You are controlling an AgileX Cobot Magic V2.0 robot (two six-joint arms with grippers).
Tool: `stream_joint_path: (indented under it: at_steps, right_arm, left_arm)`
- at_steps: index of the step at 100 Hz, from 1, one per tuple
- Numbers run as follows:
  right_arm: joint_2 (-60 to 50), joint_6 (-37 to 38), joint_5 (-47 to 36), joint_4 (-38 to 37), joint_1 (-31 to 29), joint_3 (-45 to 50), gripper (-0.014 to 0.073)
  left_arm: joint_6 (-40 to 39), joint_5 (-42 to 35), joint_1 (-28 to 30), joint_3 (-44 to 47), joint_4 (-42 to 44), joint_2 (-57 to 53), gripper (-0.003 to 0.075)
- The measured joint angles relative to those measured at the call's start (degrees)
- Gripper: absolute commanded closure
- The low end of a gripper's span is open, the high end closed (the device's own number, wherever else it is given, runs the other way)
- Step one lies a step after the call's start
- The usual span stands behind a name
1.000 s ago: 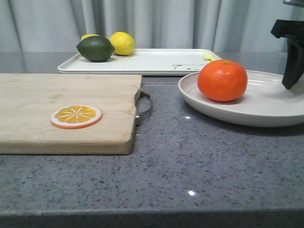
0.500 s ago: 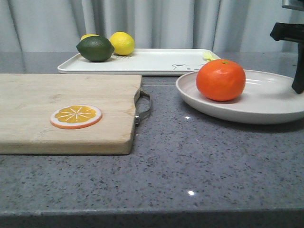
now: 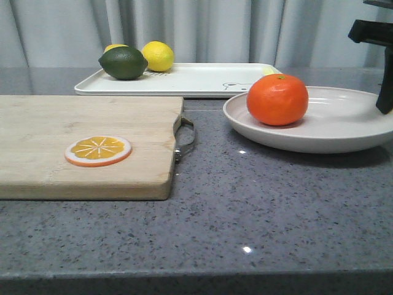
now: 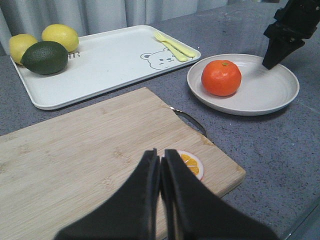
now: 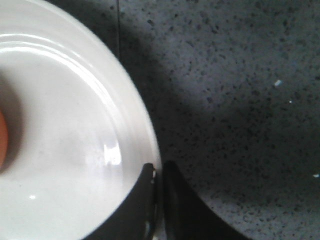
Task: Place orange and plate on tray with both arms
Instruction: 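Move the right gripper to the plate rim farthest from the board and grasp, then lift the plate with the right gripper and carry it over the tray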
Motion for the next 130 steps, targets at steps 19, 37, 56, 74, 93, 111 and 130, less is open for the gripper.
stream_joint_path:
  at_steps: [19, 37, 56, 74, 93, 111, 130]
  right_arm:
    - [0.1, -2.4, 3.1, 3.87, 0.0, -5.19, 0.066]
    - [1.23, -3.39, 4.48, 6.75, 0.0, -11.44, 0.066]
    - [6.44, -3.42, 6.72, 6.79, 1.26, -19.43, 0.066]
    - [12.94, -3.27, 7.61, 6.94, 4.32, -27.88, 0.066]
    - [20.88, -1.6, 9.56, 7.09, 5.81, -38.48, 0.066]
    - [28.33, 0.56, 11.51, 7.09, 6.29, -48.35, 0.066]
    - [34.4, 2.86, 11.67, 7.09, 6.45, -57.32, 0.066]
  left_arm:
    - [0.0, 0.0, 0.0, 0.0, 0.0, 0.0, 0.0739]
    - [0.0, 0.0, 0.0, 0.0, 0.0, 0.0, 0.0739]
    - [0.0, 0.0, 0.0, 0.0, 0.0, 0.0, 0.0739]
    - [0.0, 0.0, 0.0, 0.0, 0.0, 0.0, 0.0739]
    - [0.0, 0.0, 0.0, 0.0, 0.0, 0.0, 0.0739]
    - [0.0, 0.0, 0.09, 0.0, 0.0, 0.0, 0.0739]
    - [0.0, 0.0, 0.09, 0.23, 0.0, 0.0, 0.0739]
